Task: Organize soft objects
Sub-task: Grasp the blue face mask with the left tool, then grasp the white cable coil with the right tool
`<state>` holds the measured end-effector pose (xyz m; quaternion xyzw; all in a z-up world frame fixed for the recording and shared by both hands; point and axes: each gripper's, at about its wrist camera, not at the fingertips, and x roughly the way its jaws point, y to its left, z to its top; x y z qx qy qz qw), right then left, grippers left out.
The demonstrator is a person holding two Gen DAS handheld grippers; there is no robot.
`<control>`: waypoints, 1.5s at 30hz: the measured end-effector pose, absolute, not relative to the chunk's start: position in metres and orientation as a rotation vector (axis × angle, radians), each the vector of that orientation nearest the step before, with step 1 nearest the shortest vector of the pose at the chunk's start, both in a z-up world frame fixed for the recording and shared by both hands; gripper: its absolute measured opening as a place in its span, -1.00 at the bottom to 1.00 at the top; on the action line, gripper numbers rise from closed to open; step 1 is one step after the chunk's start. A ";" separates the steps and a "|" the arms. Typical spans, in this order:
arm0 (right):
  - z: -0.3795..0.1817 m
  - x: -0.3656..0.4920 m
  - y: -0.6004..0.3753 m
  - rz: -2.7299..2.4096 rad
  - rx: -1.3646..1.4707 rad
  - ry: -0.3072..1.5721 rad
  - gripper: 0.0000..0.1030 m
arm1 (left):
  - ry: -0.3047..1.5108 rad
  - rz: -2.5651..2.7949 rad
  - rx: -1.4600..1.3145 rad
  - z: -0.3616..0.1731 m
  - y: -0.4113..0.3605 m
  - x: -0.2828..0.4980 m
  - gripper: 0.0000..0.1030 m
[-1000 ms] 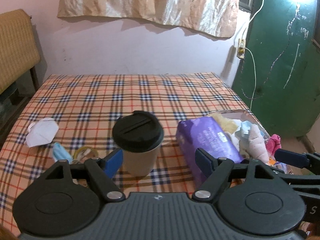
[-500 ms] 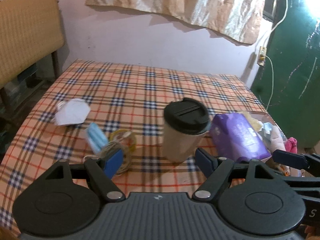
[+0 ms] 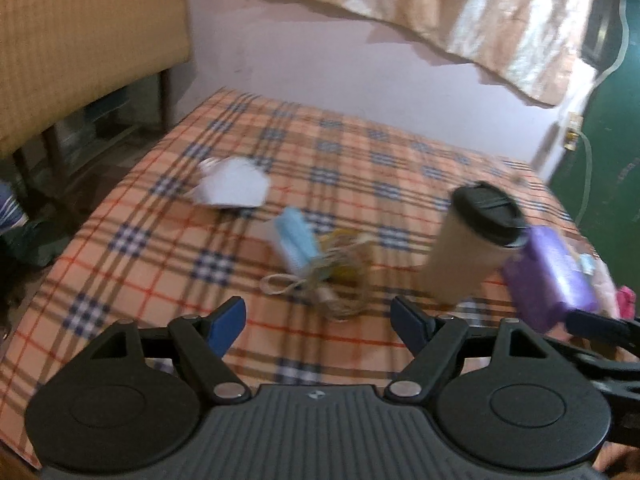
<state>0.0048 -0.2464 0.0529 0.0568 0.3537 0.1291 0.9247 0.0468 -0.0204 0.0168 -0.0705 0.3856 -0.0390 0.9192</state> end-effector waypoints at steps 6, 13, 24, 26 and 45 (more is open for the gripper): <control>0.042 0.010 -0.245 0.274 0.125 0.748 0.75 | 0.812 -0.009 -0.139 0.001 0.000 0.067 0.59; 0.029 0.017 -0.245 0.280 0.136 0.773 0.75 | 0.841 0.028 -0.163 -0.016 0.009 0.116 0.59; 0.013 0.031 -0.245 0.280 0.140 0.813 0.75 | 0.876 -0.061 -0.179 -0.048 -0.011 0.156 -0.28; 0.012 0.031 -0.244 0.286 0.137 0.814 0.75 | 0.855 -0.065 -0.188 -0.044 -0.010 0.151 -0.45; -0.011 0.082 -0.159 0.288 0.175 0.854 0.79 | 0.770 0.063 -0.213 -0.007 0.067 0.043 -0.52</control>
